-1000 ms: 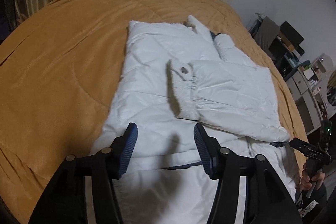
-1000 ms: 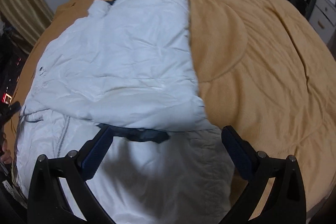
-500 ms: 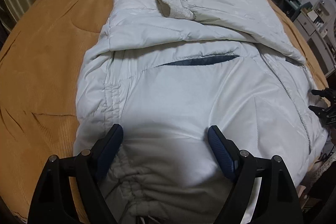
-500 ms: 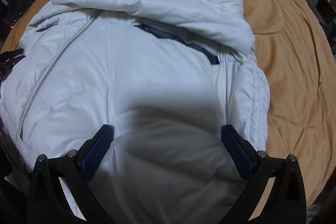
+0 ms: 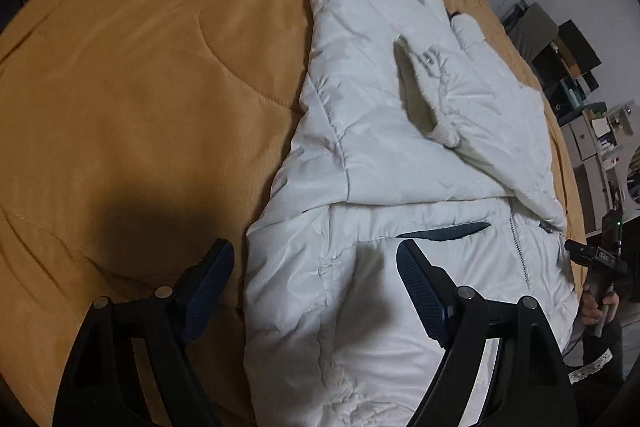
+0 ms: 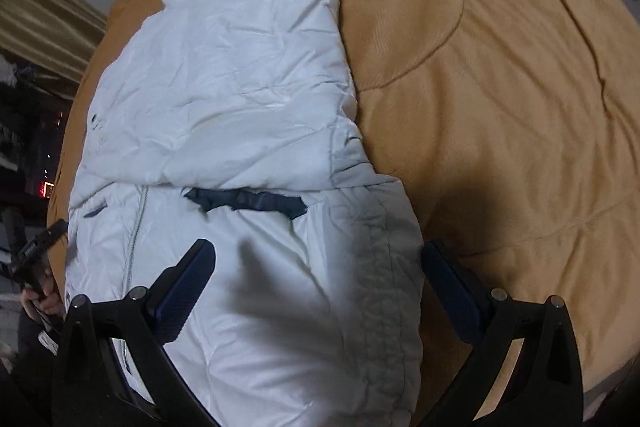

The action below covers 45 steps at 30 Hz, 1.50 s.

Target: Fold large clothes

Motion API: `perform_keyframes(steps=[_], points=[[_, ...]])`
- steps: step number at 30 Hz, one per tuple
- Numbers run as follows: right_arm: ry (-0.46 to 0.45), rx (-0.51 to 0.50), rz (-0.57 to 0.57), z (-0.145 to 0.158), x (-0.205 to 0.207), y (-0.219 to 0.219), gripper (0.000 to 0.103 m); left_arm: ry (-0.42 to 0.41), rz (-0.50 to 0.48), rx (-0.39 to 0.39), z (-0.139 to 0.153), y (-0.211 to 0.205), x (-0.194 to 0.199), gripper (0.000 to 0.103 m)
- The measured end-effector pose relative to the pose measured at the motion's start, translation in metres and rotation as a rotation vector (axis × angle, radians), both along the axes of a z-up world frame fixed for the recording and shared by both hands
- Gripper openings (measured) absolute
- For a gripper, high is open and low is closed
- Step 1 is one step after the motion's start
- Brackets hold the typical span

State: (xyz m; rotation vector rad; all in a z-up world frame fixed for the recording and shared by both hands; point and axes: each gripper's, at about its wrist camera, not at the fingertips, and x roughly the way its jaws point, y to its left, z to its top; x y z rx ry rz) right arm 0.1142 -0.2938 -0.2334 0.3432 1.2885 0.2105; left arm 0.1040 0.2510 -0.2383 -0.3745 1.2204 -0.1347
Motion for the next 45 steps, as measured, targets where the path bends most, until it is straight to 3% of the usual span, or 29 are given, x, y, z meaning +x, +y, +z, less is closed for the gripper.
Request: perform_keyframes(steps=[3,5,9,12,14,15,16,17,18,19,21,24,28,31,35,38,42,45], points=[[0.089,0.028,0.033,-0.032,0.003,0.004,0.103,0.047,-0.042,0.004,-0.019,-0.010,-0.002,0.084],[0.084,0.054,0.048,-0.034,-0.012,0.015,0.103,0.030,-0.078,-0.015,-0.018,-0.016,-0.014,0.084],[0.061,0.236,0.129,-0.024,-0.045,0.018,0.103,0.052,-0.205,-0.079,-0.020,-0.034,-0.045,0.083],[0.040,0.200,0.212,-0.019,-0.069,0.025,0.100,0.049,-0.235,-0.124,-0.014,-0.037,-0.066,0.082],[0.039,0.199,0.226,-0.015,-0.079,0.026,0.091,0.052,-0.225,-0.127,-0.011,-0.038,-0.068,0.076],[0.027,0.185,0.223,-0.013,-0.081,0.026,0.077,0.065,-0.217,-0.103,-0.011,-0.038,-0.065,0.068],[0.023,0.167,0.221,-0.011,-0.082,0.026,0.059,0.091,-0.207,-0.072,-0.011,-0.040,-0.060,0.049],[0.032,0.148,0.208,-0.010,-0.079,0.025,0.047,0.116,-0.191,-0.049,-0.011,-0.042,-0.052,0.035],[0.045,0.150,0.192,-0.009,-0.073,0.024,0.031,0.130,-0.175,-0.047,-0.008,-0.041,-0.045,0.028],[0.056,0.171,0.180,-0.008,-0.063,0.026,0.022,0.139,-0.163,-0.037,-0.003,-0.040,-0.039,0.021],[0.048,0.189,0.165,0.008,-0.049,0.029,0.017,0.115,-0.164,0.029,0.016,-0.046,-0.029,0.018],[-0.016,0.189,0.175,0.045,-0.036,0.041,0.014,0.067,-0.184,0.111,0.049,-0.053,-0.026,0.017],[-0.040,0.132,0.207,0.091,-0.043,0.047,0.014,0.056,-0.177,0.130,0.086,-0.045,-0.048,0.018],[0.016,0.078,0.226,0.107,-0.070,0.034,0.014,0.088,-0.213,0.058,0.105,-0.034,-0.083,0.018],[0.079,0.116,0.230,0.125,-0.115,0.012,0.014,0.149,-0.336,0.045,0.117,-0.035,-0.133,0.018],[0.143,0.129,0.246,0.132,-0.140,0.014,0.013,0.195,-0.368,0.013,0.116,-0.036,-0.152,0.018],[0.157,0.164,0.216,0.129,-0.127,0.022,0.013,0.203,-0.244,-0.056,0.113,-0.016,-0.123,0.018],[0.149,0.244,0.128,0.131,-0.077,0.015,0.014,0.196,-0.140,-0.136,0.113,-0.005,-0.073,0.019]])
